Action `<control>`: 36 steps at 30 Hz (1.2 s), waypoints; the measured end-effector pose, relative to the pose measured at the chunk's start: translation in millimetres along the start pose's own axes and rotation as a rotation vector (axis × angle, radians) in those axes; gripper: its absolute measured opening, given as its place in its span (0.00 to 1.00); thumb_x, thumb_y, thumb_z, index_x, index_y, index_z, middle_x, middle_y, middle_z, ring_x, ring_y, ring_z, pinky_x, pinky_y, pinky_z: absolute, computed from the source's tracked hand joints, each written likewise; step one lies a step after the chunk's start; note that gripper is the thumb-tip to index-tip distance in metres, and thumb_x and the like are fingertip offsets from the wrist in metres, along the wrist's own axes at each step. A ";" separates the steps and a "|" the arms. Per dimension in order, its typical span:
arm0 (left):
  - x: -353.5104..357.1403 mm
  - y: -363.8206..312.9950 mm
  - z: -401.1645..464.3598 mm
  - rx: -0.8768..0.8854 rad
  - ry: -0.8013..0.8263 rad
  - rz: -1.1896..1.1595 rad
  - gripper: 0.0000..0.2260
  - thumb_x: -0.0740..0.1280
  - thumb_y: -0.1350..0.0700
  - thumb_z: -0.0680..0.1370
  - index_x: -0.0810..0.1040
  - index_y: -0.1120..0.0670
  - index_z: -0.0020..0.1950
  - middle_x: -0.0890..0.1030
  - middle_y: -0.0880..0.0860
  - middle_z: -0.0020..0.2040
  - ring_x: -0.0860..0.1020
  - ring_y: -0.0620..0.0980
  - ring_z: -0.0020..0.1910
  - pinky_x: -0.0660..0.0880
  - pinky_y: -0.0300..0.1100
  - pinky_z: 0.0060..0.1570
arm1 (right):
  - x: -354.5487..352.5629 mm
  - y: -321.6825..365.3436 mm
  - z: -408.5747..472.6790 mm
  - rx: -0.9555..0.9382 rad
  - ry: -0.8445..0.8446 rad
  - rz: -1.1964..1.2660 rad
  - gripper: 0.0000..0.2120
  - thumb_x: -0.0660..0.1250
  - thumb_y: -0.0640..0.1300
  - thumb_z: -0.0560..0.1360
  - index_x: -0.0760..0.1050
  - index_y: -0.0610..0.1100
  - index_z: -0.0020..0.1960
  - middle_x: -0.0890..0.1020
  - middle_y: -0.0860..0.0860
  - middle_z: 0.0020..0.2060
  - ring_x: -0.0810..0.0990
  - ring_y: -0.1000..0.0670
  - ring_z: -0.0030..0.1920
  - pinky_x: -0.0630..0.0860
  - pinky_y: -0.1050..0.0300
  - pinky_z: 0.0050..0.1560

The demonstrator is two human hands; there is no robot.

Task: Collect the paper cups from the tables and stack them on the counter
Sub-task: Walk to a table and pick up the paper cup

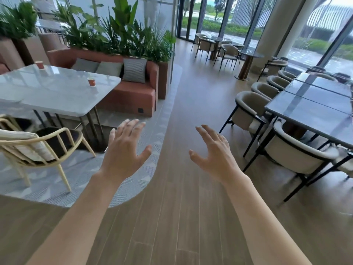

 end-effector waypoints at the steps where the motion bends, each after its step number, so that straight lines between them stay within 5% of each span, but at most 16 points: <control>1: -0.2 9.4 6.5 -0.008 -0.004 -0.003 0.32 0.59 0.38 0.80 0.69 0.53 0.80 0.70 0.54 0.79 0.63 0.58 0.82 0.63 0.70 0.77 | 4.8 3.6 11.0 -0.005 0.005 0.003 0.38 0.68 0.62 0.79 0.58 0.56 0.84 0.59 0.54 0.83 0.56 0.49 0.82 0.49 0.43 0.83; 14: 23.1 89.1 83.5 -0.123 -0.018 0.064 0.32 0.59 0.38 0.80 0.70 0.53 0.80 0.71 0.54 0.79 0.64 0.58 0.82 0.63 0.70 0.77 | 68.6 -0.1 149.8 -0.127 0.034 0.041 0.38 0.64 0.66 0.77 0.57 0.57 0.83 0.60 0.55 0.83 0.57 0.49 0.82 0.53 0.42 0.83; 36: 142.9 108.3 348.9 -0.275 0.023 0.227 0.35 0.56 0.37 0.79 0.71 0.56 0.80 0.71 0.56 0.79 0.65 0.59 0.81 0.63 0.64 0.78 | 99.9 -155.9 460.5 -0.218 0.079 0.181 0.38 0.67 0.63 0.78 0.59 0.55 0.83 0.60 0.53 0.83 0.58 0.47 0.82 0.54 0.40 0.83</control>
Point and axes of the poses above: each hand's wrist, its own z-axis towards the middle knuckle, its own x-axis out of the palm, y = z × x, the point moved 1 cm from there along z, towards the middle knuckle
